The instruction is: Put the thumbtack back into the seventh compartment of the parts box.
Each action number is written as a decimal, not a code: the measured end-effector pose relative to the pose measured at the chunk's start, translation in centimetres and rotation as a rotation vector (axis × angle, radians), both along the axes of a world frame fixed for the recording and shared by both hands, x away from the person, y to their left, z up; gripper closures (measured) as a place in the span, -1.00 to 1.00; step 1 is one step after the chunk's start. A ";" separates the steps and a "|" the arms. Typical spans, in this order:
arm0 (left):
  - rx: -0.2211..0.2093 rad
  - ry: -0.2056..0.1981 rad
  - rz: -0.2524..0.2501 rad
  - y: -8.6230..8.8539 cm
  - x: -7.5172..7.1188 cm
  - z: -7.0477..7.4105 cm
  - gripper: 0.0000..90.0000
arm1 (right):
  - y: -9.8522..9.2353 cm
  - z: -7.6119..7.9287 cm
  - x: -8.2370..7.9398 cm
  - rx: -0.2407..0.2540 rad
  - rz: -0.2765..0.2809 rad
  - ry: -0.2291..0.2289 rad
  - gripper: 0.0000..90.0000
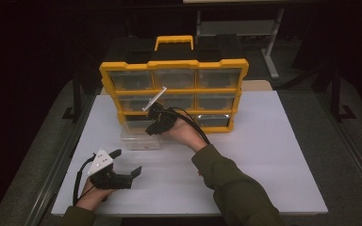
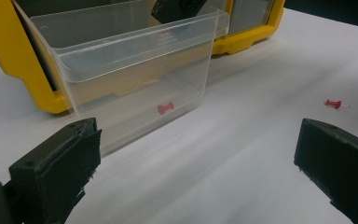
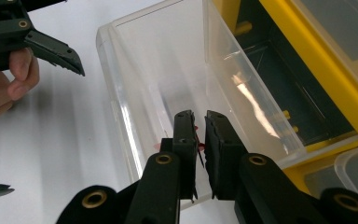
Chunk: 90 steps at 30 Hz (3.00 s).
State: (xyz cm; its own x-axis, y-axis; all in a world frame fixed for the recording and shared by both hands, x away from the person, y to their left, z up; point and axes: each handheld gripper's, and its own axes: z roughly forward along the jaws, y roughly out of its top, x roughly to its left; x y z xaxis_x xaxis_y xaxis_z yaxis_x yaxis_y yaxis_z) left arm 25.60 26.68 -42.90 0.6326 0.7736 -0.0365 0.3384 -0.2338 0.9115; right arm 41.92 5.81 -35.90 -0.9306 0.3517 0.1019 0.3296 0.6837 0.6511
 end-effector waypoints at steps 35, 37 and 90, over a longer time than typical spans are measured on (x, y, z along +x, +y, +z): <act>0.002 0.004 0.002 0.0 0.0 0.0 -1.00 | -5.4 2.6 -1.8 0.060 -0.056 0.015 0.98; 0.002 0.004 0.002 0.0 0.0 0.0 -1.00 | -5.8 2.5 -1.9 0.074 -0.059 0.013 0.98; -0.002 0.000 0.006 0.0 0.0 -0.1 -1.00 | -14.1 -3.3 -6.7 0.044 -0.190 0.027 -0.32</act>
